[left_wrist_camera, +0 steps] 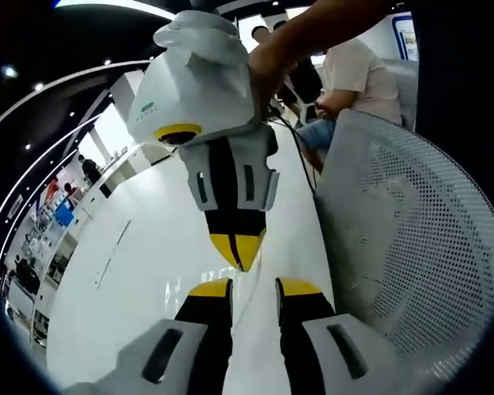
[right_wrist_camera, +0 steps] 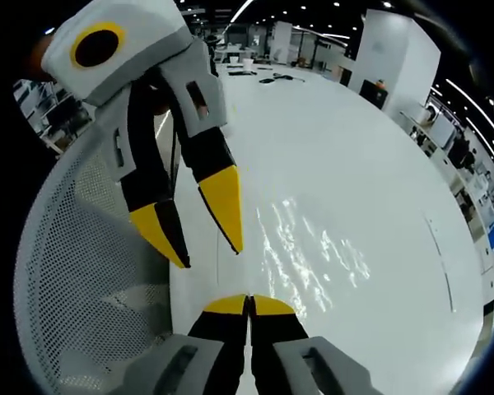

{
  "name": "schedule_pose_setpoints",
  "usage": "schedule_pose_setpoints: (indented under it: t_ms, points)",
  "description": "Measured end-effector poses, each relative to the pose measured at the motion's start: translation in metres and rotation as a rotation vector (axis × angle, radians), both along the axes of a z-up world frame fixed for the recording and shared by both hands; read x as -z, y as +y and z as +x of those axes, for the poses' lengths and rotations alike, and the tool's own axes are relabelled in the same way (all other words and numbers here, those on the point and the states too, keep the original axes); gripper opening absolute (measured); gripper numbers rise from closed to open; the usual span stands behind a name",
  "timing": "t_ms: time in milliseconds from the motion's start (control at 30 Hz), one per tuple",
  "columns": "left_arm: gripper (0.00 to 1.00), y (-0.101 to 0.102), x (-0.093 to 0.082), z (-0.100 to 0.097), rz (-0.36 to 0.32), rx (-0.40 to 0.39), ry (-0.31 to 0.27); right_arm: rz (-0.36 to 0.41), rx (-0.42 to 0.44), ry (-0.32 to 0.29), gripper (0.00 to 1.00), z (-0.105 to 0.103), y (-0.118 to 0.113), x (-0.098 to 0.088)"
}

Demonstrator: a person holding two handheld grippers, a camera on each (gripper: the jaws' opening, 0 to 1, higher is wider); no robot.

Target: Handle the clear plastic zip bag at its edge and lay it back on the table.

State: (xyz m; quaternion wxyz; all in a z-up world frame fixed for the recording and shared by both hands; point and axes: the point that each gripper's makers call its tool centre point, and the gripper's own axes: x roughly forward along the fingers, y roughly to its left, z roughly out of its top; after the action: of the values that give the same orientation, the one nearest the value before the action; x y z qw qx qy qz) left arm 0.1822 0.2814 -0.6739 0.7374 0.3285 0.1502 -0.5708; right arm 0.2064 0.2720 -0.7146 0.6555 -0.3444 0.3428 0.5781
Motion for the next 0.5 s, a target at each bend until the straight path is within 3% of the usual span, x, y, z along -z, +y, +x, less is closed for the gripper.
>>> schedule_pose_setpoints:
  t_ms: [267, 333, 500]
  points:
    - [0.15, -0.005, 0.004, -0.006, 0.042, 0.034, -0.018, 0.005, 0.013, -0.014, 0.0, 0.002, 0.0, -0.005]
    - [0.14, -0.001, 0.006, 0.0, 0.091, 0.028, -0.059, 0.008, 0.005, -0.016, 0.0, 0.0, 0.002, -0.007]
    - [0.13, -0.003, 0.005, 0.0, 0.071, 0.023, -0.043, 0.014, 0.003, -0.022, 0.0, -0.003, 0.005, -0.013]
